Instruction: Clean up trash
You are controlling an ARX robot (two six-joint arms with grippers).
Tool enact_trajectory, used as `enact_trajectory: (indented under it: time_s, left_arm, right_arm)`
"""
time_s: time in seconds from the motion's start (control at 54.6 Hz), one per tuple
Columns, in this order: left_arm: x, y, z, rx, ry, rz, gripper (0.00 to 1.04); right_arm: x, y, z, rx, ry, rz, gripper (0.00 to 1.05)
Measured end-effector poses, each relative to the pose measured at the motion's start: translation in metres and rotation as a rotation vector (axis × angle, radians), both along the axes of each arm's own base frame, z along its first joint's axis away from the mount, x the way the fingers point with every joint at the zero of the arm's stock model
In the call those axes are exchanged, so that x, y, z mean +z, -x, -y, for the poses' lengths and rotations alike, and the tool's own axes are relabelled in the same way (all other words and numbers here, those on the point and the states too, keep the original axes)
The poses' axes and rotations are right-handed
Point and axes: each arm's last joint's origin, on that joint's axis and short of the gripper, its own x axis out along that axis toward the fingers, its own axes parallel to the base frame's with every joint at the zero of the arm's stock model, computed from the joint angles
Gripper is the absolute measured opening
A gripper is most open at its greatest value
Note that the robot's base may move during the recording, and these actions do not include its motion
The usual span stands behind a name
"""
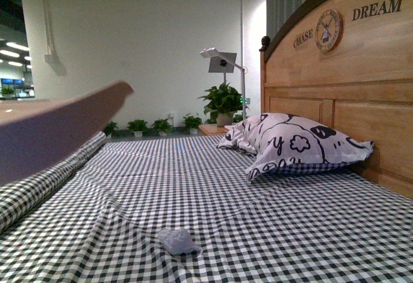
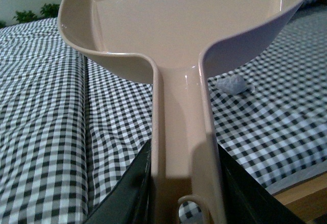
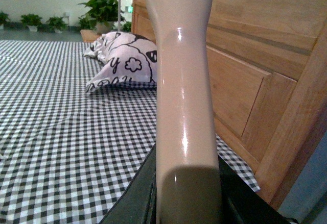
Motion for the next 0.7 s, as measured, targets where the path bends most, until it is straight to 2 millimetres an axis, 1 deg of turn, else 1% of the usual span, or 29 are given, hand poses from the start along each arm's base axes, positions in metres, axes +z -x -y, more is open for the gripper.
enact_trajectory:
  time_s: [0.073, 0.11, 0.128, 0.202, 0.385, 0.477, 0.587, 0.605, 0.697]
  left_arm:
    - [-0.012, -0.020, -0.007, -0.019, -0.079, -0.039, 0.29]
    - [-0.019, -0.031, -0.011, -0.028, -0.135, -0.068, 0.29]
    - [-0.025, -0.040, -0.014, -0.034, -0.164, -0.098, 0.29]
    - [-0.037, -0.059, -0.022, -0.048, -0.221, -0.161, 0.29]
    - [-0.055, -0.095, -0.033, -0.094, -0.309, -0.260, 0.29]
    - [-0.060, -0.115, -0.032, -0.121, -0.323, -0.289, 0.29]
    - [-0.063, -0.128, -0.027, -0.156, -0.347, -0.305, 0.29]
    - [-0.072, -0.138, -0.020, -0.196, -0.354, -0.332, 0.29]
    - [-0.075, -0.142, -0.015, -0.225, -0.356, -0.354, 0.29]
  right_arm:
    - [0.000, 0.000, 0.000, 0.000, 0.000, 0.000, 0.20]
    - [0.000, 0.000, 0.000, 0.000, 0.000, 0.000, 0.20]
    - [0.000, 0.000, 0.000, 0.000, 0.000, 0.000, 0.20]
    - [0.000, 0.000, 0.000, 0.000, -0.001, 0.001, 0.20]
    - [0.000, 0.000, 0.000, 0.000, 0.000, 0.001, 0.20]
    - [0.000, 0.000, 0.000, 0.000, 0.000, 0.001, 0.20]
    - [0.000, 0.000, 0.000, 0.000, 0.000, 0.001, 0.20]
    - [0.000, 0.000, 0.000, 0.000, 0.000, 0.001, 0.20]
    - [0.000, 0.000, 0.000, 0.000, 0.000, 0.001, 0.20]
